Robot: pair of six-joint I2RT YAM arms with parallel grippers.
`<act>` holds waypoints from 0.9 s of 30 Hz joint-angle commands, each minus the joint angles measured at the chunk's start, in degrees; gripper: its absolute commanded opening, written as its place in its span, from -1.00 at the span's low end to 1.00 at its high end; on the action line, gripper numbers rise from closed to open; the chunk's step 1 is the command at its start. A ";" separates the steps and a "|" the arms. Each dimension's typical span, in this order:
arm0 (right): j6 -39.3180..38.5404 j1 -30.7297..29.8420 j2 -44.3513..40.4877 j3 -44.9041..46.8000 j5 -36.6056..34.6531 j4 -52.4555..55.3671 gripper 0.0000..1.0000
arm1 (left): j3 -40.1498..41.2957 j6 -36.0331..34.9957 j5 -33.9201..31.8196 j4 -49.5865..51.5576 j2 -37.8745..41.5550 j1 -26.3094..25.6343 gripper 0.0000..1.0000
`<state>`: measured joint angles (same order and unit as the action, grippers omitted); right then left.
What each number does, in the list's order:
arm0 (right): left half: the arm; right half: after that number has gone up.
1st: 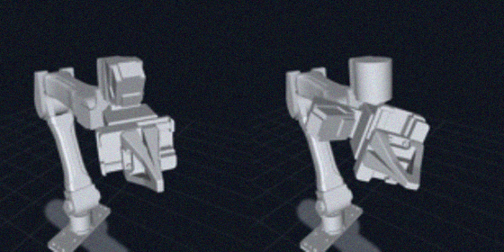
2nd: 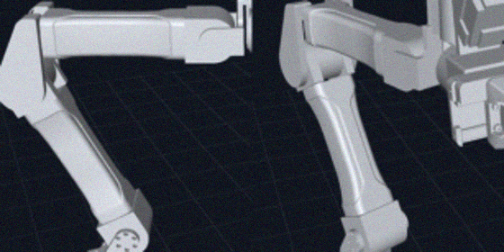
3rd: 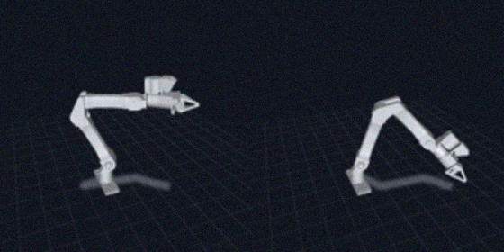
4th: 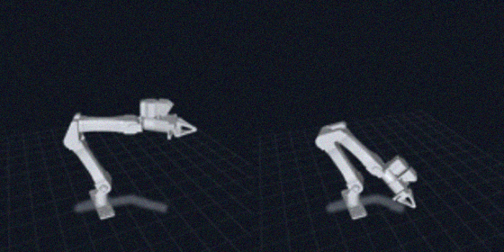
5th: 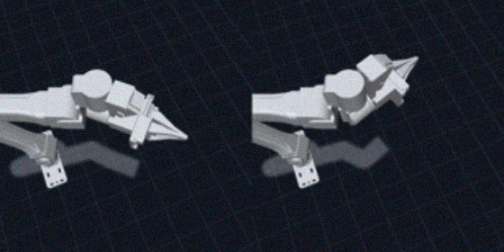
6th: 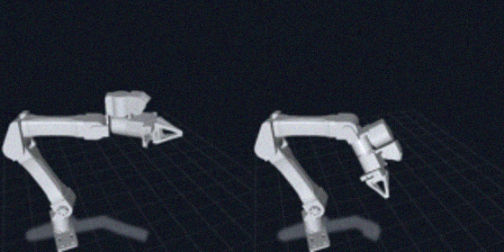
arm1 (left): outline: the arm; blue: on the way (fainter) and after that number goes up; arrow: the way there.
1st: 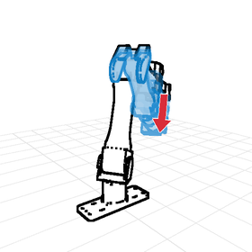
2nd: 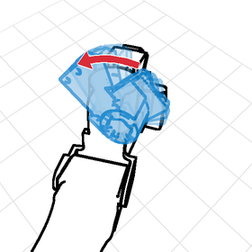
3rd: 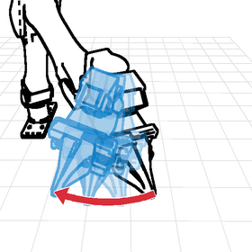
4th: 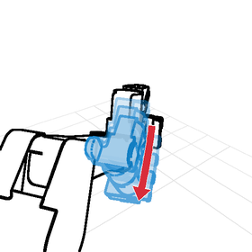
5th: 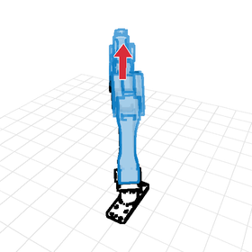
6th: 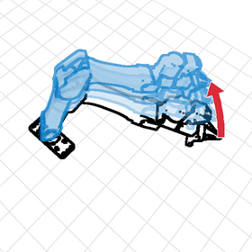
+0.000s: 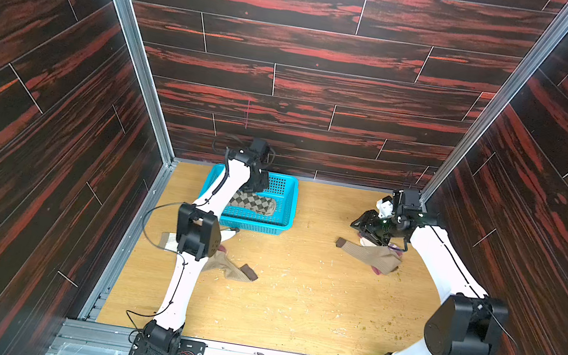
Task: Place the socks together as a pair
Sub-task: Place a pair of socks in the bin.
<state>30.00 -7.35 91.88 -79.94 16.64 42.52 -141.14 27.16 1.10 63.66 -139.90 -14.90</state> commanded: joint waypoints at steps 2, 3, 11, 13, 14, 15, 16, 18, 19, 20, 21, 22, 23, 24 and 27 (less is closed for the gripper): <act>0.19 -0.11 -2.60 2.89 1.55 -1.75 0.09 | 0.50 1.26 -1.34 3.34 -0.01 1.06 -0.76; 0.10 -0.06 -2.99 3.33 1.47 -1.74 0.09 | 0.89 1.38 -1.62 3.01 -0.38 1.01 -0.76; -0.20 -0.10 -5.84 5.67 2.16 -1.83 0.09 | 1.94 2.59 -1.96 -1.63 -4.68 0.73 -0.77; -0.29 -0.12 -6.50 6.01 2.15 -1.74 0.09 | 1.48 3.28 -1.20 -2.37 -6.07 0.70 -0.77; -0.33 -0.12 -6.77 6.20 2.08 -1.66 0.09 | 0.95 3.55 -0.91 -2.43 -6.86 0.59 -0.77; -0.43 -0.11 -6.96 6.29 1.92 -1.50 0.09 | 0.49 3.69 -0.68 -2.43 -7.49 0.49 -0.77; -0.42 -0.12 -7.22 6.42 1.81 -1.39 0.09 | 0.11 3.82 -0.69 -2.53 -8.03 0.33 -0.77; -0.47 -0.12 -7.63 6.62 1.72 -1.39 0.09 | -0.42 3.88 -0.13 -2.99 -9.02 -0.04 -0.77; -0.54 -0.06 -7.80 6.64 1.64 -1.39 0.09 | -0.45 3.87 0.16 -3.21 -9.41 -0.30 -0.77; -0.64 -0.08 -7.90 6.71 1.60 -1.30 0.09 | -0.46 3.95 0.49 -3.52 -9.89 -0.52 -0.77; -0.64 -0.07 -7.94 6.73 1.47 -1.24 0.09 | -0.46 4.00 0.89 -3.69 -10.21 -0.73 -0.77; -0.67 -0.05 -8.00 6.79 1.40 -1.17 0.09 | -0.26 3.96 1.32 -3.92 -10.56 -1.04 -0.77; -0.72 -0.12 -7.98 6.90 1.46 -1.17 0.09 | 0.08 3.96 1.55 -4.23 -10.74 -1.31 -0.77; -0.70 -0.10 -8.03 6.99 1.44 -1.20 0.09 | 0.37 3.88 1.53 -4.57 -10.75 -1.57 -0.77; -0.68 -0.07 -8.20 7.67 1.24 -1.29 0.10 | 1.42 3.49 2.97 -5.74 -10.14 -2.32 -0.77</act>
<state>29.89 -7.35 84.95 -73.36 17.98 40.75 -140.35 30.70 1.89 58.08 -149.88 -16.08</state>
